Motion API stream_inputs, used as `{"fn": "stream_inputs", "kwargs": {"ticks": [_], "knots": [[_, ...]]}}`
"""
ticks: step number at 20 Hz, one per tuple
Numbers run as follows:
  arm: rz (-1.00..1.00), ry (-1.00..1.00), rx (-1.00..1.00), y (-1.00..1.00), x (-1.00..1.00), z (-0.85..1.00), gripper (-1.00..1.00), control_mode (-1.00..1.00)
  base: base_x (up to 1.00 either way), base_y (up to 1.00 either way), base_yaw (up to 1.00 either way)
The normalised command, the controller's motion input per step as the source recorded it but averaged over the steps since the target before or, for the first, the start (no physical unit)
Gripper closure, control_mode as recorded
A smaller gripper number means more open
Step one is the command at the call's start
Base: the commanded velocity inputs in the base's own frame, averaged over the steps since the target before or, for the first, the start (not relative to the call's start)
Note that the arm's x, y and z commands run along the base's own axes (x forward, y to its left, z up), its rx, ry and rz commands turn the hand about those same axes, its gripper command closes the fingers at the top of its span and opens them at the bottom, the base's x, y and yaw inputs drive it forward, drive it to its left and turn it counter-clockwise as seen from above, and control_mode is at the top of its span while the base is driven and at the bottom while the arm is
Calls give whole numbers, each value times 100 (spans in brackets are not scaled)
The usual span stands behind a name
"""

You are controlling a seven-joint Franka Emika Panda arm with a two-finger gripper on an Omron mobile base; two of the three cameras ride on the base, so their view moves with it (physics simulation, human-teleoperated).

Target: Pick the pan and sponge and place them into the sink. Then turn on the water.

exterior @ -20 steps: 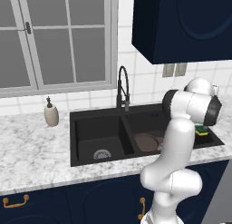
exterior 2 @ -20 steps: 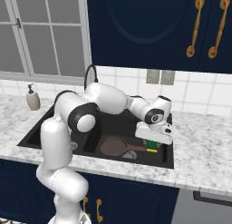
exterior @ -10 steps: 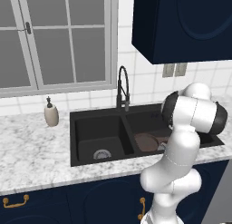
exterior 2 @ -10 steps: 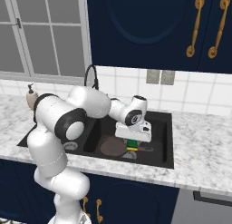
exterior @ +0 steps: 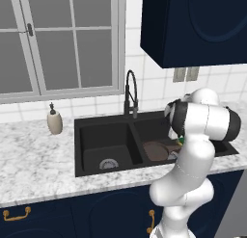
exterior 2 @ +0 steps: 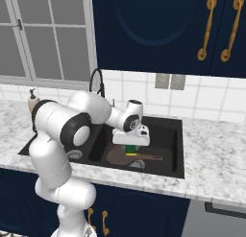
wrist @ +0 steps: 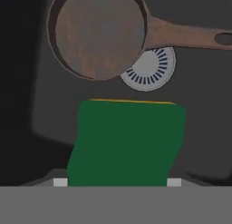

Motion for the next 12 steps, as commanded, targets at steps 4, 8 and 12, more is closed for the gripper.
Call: {"fn": "stream_inputs", "kwargs": {"ticks": [4,8,12], "knots": [[7,0,0,29,32,-19,100,-100,0,0,0],[7,-5,3,23,13,-30,100,-100,0,0,0],[6,-13,9,8,13,-49,100,-100,0,0,0]]}}
